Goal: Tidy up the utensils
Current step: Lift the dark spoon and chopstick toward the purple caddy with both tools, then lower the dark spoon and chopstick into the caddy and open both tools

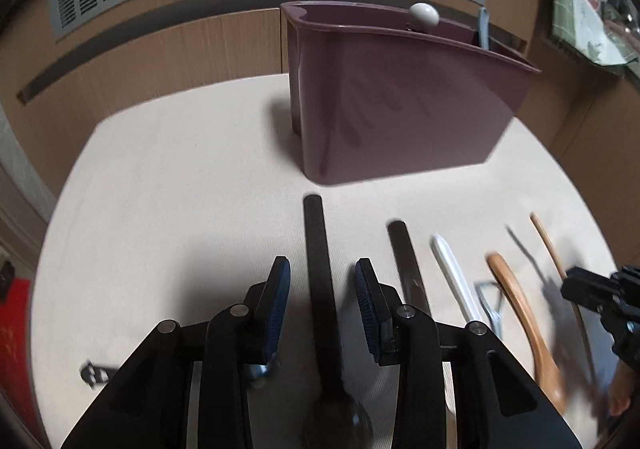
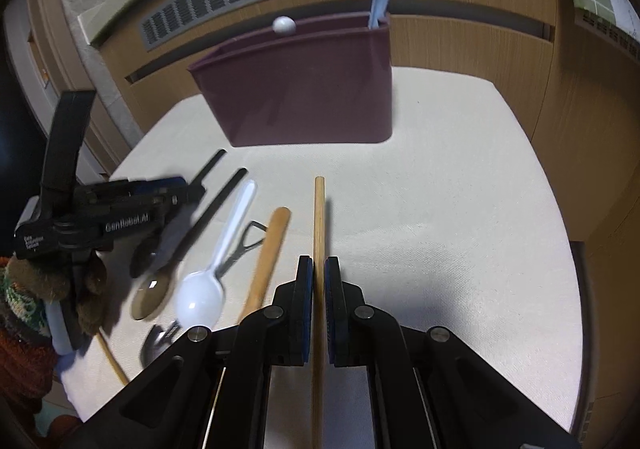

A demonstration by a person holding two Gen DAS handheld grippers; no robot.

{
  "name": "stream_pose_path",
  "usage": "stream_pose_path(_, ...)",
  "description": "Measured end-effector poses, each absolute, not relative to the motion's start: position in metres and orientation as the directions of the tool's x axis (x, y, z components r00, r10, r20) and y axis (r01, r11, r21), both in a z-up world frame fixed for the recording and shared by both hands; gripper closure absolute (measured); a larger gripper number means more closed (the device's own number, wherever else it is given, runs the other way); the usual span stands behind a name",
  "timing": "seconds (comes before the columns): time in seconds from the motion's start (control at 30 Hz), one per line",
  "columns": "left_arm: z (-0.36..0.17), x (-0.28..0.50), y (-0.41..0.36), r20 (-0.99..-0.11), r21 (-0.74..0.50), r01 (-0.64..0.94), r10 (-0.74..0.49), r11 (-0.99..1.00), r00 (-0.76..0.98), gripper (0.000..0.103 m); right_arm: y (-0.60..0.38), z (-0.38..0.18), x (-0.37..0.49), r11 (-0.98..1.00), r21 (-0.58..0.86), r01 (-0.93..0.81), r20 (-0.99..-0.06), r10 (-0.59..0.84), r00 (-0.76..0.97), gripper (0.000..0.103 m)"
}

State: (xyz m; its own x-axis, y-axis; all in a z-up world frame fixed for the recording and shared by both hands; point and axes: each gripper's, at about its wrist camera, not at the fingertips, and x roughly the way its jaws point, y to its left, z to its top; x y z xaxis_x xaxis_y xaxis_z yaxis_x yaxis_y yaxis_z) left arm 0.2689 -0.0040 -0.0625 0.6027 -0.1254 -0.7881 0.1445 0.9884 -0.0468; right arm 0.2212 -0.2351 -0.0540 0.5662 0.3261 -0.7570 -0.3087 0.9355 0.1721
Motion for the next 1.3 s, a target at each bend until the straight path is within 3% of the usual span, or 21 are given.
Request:
stream_pose_path(0.2, -0.062, 0.285, -0.008, -0.815, -0.028, 0.125, -0.095, 0.992, 0.572, 0.071, -0.231, -0.052, 0.225, 0.935, 0.159, -0.317, -0.757, 0.322, 0.568, 0.098)
stream_pose_path(0.3, -0.060, 0.285, -0.016, -0.815, -0.019, 0.160, -0.108, 0.987, 0.570, 0.091, -0.229, -0.045, 0.224, 0.933, 0.151, -0.327, -0.740, 0.326, 0.588, 0.098)
stream_pose_path(0.37, -0.055, 0.277, -0.014, -0.801, -0.039, 0.156, -0.124, 0.987, 0.585, 0.091, -0.230, -0.037, 0.223, 0.930, 0.163, -0.328, -0.720, 0.340, 0.605, 0.098)
stream_pose_path(0.6, 0.005, 0.199, 0.009, -0.610, -0.282, 0.197, -0.334, 0.939, 0.718, 0.091, -0.245, -0.010, 0.209, 0.920, 0.237, -0.312, -0.638, 0.390, 0.664, 0.098)
stream_pose_path(1.0, 0.044, 0.181, 0.022, -0.488, -0.312, 0.218, -0.353, 0.925, 0.798, 0.091, -0.237, 0.020, 0.204, 0.935, 0.170, -0.310, -0.567, 0.350, 0.745, 0.098)
stream_pose_path(1.07, 0.069, 0.188, 0.020, -0.419, -0.317, 0.238, -0.361, 0.918, 0.833, 0.091, -0.239, 0.043, 0.206, 0.940, 0.141, -0.310, -0.502, 0.338, 0.796, 0.098)
stream_pose_path(1.2, 0.145, 0.206, 0.019, -0.141, -0.341, 0.281, -0.344, 0.897, 0.928, 0.091, -0.241, 0.133, 0.221, 0.949, 0.095, -0.301, -0.257, 0.315, 0.914, 0.098)
stream_pose_path(1.3, 0.168, 0.227, 0.022, -0.004, -0.371, 0.266, -0.288, 0.890, 0.958, 0.091, -0.244, 0.170, 0.242, 0.944, 0.129, -0.302, -0.148, 0.320, 0.936, 0.098)
